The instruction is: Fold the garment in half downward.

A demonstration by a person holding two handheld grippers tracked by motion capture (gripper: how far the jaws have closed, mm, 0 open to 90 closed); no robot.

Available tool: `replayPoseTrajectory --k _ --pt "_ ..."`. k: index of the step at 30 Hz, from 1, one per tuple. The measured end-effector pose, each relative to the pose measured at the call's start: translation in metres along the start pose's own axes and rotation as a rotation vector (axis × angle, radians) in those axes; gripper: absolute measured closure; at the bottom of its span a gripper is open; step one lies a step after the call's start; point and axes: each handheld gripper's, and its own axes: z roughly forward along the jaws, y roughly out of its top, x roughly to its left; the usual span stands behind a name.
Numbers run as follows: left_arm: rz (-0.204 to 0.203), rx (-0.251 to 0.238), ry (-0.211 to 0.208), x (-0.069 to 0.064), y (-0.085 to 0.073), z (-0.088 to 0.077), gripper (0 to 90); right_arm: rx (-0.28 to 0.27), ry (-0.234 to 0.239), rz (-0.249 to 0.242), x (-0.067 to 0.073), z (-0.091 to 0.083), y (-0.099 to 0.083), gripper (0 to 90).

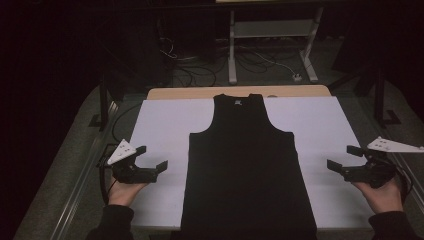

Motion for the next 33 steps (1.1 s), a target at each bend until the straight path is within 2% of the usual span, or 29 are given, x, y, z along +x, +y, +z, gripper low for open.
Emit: replayPoseTrajectory --k 6,10,12,21,28,33 --pt "0.01 0.013 0.006 0.003 0.007 0.002 0.0 0.011 0.005 -0.013 0.0 0.003 0.008 0.0" --pt "0.013 0.023 -0.006 0.002 0.011 0.005 0.0 0.018 0.009 -0.021 -0.001 0.006 0.014 0.0" --pt "0.01 0.018 -0.019 0.002 0.016 0.005 0.0 0.021 0.011 -0.023 -0.001 0.007 0.015 0.0" --pt "0.054 0.006 -0.031 0.001 0.043 0.003 0.0 0.048 0.023 -0.042 0.0 0.013 0.026 0.0" --pt "0.075 0.033 -0.037 0.003 0.054 0.01 0.0 0.056 0.029 -0.057 -0.002 0.015 0.037 0.0" --pt "0.072 0.045 -0.046 0.006 0.057 0.016 0.0 0.069 0.031 -0.071 -0.004 0.018 0.049 0.0"
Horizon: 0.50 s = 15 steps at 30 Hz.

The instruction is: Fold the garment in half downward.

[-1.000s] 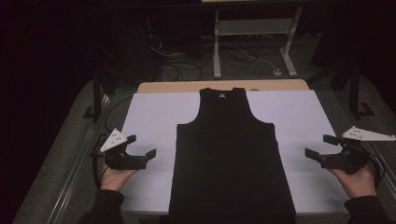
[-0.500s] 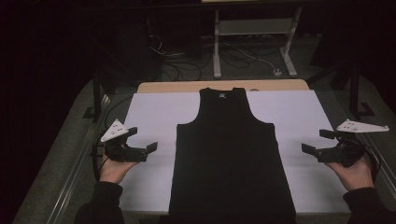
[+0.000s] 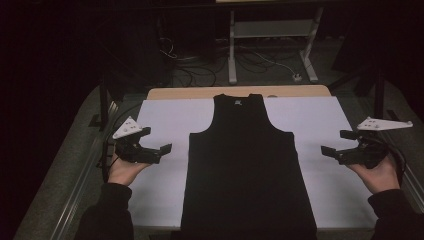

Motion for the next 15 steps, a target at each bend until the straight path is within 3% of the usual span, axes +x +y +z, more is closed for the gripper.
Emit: replayPoseTrajectory --k 15 --pt "-0.002 0.034 -0.023 0.009 0.015 0.014 0.0 0.027 0.011 -0.012 -0.01 0.011 0.024 0.0"
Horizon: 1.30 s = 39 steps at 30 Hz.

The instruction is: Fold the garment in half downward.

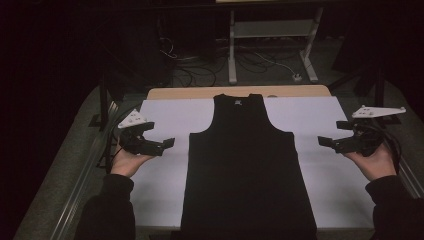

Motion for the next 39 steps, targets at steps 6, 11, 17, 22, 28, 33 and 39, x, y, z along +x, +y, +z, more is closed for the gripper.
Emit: replayPoseTrajectory --k 6,11,17,22,28,33,39 --pt "-0.011 0.0 -0.009 0.002 0.003 0.007 0.0 0.011 -0.002 0.003 -0.004 0.001 0.005 0.0" --pt "-0.008 0.015 -0.009 0.005 0.006 0.012 0.0 0.01 0.004 0.003 -0.007 0.004 0.009 0.0" --pt "0.0 0.036 0.001 0.009 0.011 0.017 0.0 0.021 0.004 0.01 -0.012 0.009 0.011 0.0" --pt "0.006 0.041 0.009 0.012 0.015 0.02 0.0 0.034 0.006 0.013 -0.014 0.013 0.014 0.0" --pt "0.001 0.05 0.005 0.015 0.018 0.023 0.0 0.046 0.008 0.01 -0.015 0.018 0.019 0.0" --pt "-0.017 0.055 -0.001 0.02 0.018 0.028 0.0 0.06 0.01 0.015 -0.017 0.024 0.021 0.0" --pt "-0.025 0.065 0.003 0.025 0.018 0.034 0.0 0.07 0.01 0.023 -0.022 0.029 0.023 0.0"
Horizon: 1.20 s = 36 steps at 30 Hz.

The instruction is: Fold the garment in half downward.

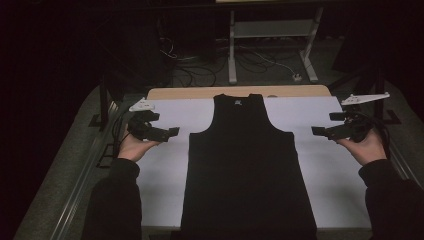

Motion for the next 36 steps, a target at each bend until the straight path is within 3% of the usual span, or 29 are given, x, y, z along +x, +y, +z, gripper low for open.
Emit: replayPoseTrajectory --k 14,24,29,32,36 --pt "-0.02 0.017 -0.004 0.01 -0.002 0.013 0.0 -0.003 0.014 0.016 -0.012 0.008 0.009 0.0" --pt "0.001 0.038 -0.017 0.013 0.01 0.022 0.0 0.012 0.017 0.041 -0.022 0.019 0.012 0.0" --pt "-0.008 0.037 -0.025 0.014 0.012 0.028 0.0 0.028 0.015 0.052 -0.026 0.026 0.011 0.0" --pt "-0.042 0.027 -0.044 0.019 0.01 0.032 0.0 0.03 0.017 0.06 -0.029 0.03 0.01 0.0" --pt "-0.034 0.058 -0.025 0.023 0.008 0.038 0.0 0.052 0.014 0.058 -0.031 0.036 0.009 0.0"
